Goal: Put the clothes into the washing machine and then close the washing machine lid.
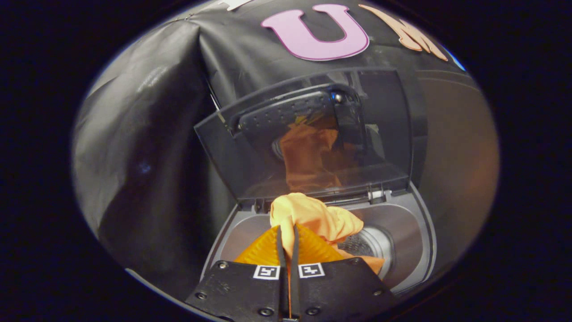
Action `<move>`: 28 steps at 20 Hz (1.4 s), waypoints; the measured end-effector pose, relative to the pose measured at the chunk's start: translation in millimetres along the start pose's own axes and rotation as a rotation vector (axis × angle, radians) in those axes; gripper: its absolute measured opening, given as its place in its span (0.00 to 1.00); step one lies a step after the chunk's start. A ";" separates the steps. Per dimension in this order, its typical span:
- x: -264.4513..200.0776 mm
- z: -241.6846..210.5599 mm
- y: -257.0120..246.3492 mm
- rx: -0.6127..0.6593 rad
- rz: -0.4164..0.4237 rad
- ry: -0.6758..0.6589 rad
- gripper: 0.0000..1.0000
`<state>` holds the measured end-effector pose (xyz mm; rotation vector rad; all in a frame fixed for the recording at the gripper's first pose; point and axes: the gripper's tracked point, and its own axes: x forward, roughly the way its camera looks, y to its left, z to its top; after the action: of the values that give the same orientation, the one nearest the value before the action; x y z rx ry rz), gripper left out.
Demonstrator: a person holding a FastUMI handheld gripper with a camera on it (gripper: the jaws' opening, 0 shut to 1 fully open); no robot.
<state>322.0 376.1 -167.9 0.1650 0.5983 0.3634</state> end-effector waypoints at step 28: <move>-34.3 114.4 15.9 -0.164 -0.140 -0.140 0.97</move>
<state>357.2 372.3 -52.7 -0.0093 0.4366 0.2612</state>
